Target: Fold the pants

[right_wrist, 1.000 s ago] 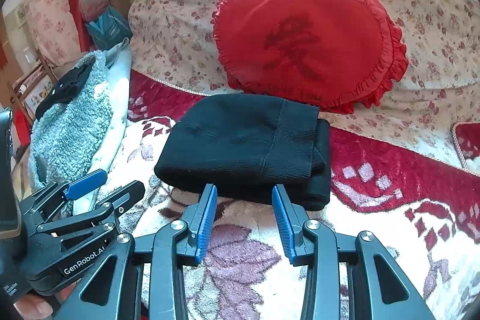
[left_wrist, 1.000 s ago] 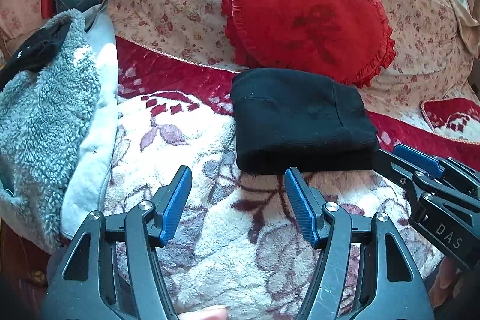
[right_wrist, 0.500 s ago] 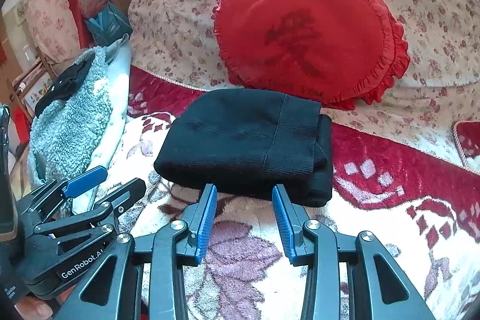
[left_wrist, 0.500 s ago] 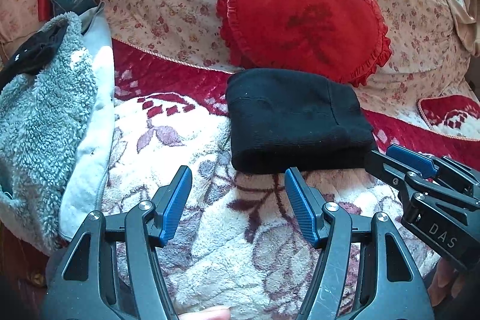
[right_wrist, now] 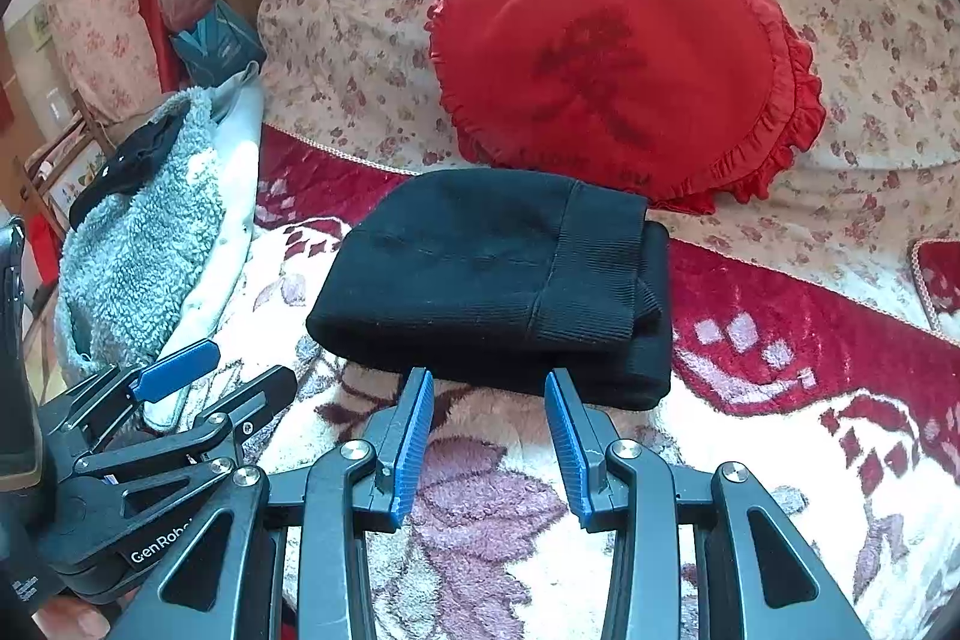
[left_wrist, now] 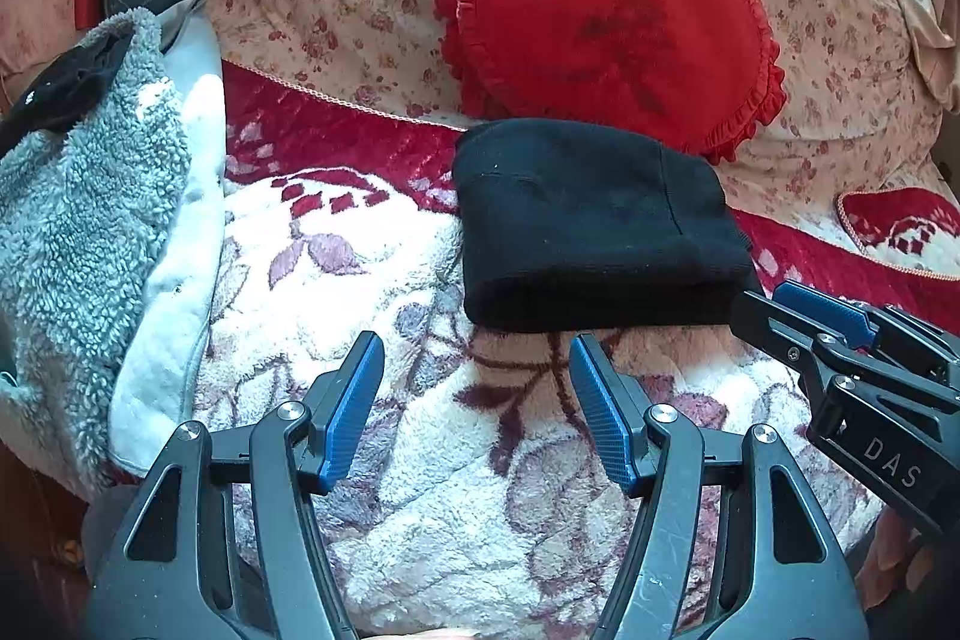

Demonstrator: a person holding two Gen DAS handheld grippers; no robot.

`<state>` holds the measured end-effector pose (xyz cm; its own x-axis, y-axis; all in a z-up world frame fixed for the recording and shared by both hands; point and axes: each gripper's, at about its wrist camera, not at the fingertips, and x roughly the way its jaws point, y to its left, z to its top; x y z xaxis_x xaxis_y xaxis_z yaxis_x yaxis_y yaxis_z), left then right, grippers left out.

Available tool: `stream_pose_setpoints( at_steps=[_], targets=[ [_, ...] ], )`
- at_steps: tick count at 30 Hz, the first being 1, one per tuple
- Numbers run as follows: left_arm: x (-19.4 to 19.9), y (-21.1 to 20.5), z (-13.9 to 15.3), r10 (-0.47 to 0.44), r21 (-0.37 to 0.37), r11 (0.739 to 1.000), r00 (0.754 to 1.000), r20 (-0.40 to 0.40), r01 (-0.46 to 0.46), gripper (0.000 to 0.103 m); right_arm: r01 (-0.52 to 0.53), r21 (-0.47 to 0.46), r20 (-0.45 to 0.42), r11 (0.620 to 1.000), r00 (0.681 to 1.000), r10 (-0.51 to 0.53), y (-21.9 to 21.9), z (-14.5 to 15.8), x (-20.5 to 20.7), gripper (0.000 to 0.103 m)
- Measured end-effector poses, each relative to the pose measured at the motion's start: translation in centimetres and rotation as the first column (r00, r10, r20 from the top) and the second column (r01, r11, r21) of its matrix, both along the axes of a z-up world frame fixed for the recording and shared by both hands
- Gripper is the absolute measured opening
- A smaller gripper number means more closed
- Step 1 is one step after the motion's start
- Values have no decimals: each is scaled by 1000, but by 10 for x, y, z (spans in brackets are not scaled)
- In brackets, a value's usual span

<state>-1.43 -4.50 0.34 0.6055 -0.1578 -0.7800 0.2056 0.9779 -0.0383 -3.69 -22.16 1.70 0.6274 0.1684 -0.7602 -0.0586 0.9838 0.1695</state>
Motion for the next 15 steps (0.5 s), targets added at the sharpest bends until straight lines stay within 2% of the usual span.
stream_pose_setpoints(
  at_steps=[15],
  targets=[
    [1, 2, -2, 0, 3, 1000, 1000, -6, 0, 64, -11, 1, -15, 1000, 1000, 11, 3, -5, 4, 37]
  ],
)
